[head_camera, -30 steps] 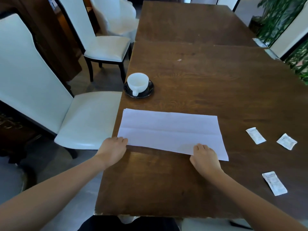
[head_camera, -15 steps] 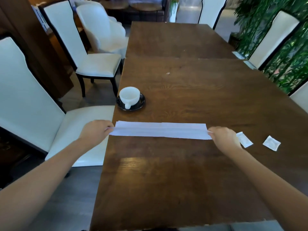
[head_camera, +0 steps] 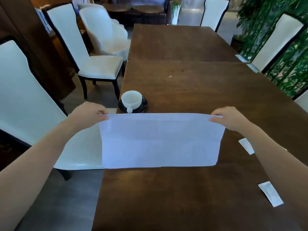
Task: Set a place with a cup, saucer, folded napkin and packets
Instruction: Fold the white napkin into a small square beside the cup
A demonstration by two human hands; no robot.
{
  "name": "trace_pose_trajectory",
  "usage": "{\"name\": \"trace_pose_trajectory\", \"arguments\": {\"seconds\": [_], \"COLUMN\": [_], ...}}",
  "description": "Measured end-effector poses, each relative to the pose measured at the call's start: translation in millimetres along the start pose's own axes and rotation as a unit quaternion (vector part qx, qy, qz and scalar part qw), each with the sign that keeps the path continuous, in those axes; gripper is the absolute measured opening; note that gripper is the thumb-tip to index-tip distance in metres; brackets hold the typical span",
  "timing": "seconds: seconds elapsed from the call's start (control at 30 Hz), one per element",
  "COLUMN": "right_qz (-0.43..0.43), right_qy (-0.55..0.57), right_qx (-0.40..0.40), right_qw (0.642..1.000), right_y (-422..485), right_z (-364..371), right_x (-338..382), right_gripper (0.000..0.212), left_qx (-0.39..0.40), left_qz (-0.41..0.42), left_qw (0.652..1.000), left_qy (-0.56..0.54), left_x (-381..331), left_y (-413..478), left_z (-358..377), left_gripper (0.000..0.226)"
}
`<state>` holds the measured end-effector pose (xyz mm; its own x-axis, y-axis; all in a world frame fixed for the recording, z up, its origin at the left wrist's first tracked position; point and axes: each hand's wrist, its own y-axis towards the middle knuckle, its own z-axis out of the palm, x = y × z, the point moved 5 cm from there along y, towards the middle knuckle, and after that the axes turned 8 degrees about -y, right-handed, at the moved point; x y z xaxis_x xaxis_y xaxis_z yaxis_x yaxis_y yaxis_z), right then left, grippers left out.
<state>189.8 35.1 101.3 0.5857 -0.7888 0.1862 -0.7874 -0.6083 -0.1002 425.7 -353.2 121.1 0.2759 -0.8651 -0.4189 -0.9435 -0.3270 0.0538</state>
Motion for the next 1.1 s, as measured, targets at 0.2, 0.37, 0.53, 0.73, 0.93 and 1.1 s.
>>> {"name": "trace_pose_trajectory", "arguments": {"seconds": [0.2, 0.37, 0.53, 0.73, 0.93, 1.1], "right_qz": [0.042, 0.096, 0.057, -0.065, -0.037, -0.014], "right_qy": [-0.003, 0.017, 0.007, -0.050, -0.111, -0.124], "right_qx": [0.016, -0.011, -0.061, -0.103, -0.040, -0.026], "right_qw": [0.999, 0.995, 0.997, 0.991, 0.992, 0.992], "right_y": [40, 47, 19, -26, -37, -41], "right_z": [37, 60, 80, 104, 136, 145], "right_x": [7, 7, 2, 0, -7, -8], "right_gripper": [0.024, 0.024, 0.022, 0.018, 0.024, 0.030], "left_qx": [0.083, 0.054, 0.012, -0.064, -0.027, -0.023], "left_qz": [-0.085, -0.111, -0.072, 0.026, 0.064, 0.061], "left_qw": [0.993, 0.991, 0.996, 0.997, 0.995, 0.994], "left_qy": [0.022, 0.043, 0.044, 0.025, 0.077, 0.092], "left_x": [23, 39, 51, 44, 44, 50], "left_y": [33, 34, 2, -50, -70, -73], "left_z": [38, 53, 76, 98, 127, 139], "left_gripper": [0.016, 0.012, 0.013, 0.003, 0.022, 0.022]}}
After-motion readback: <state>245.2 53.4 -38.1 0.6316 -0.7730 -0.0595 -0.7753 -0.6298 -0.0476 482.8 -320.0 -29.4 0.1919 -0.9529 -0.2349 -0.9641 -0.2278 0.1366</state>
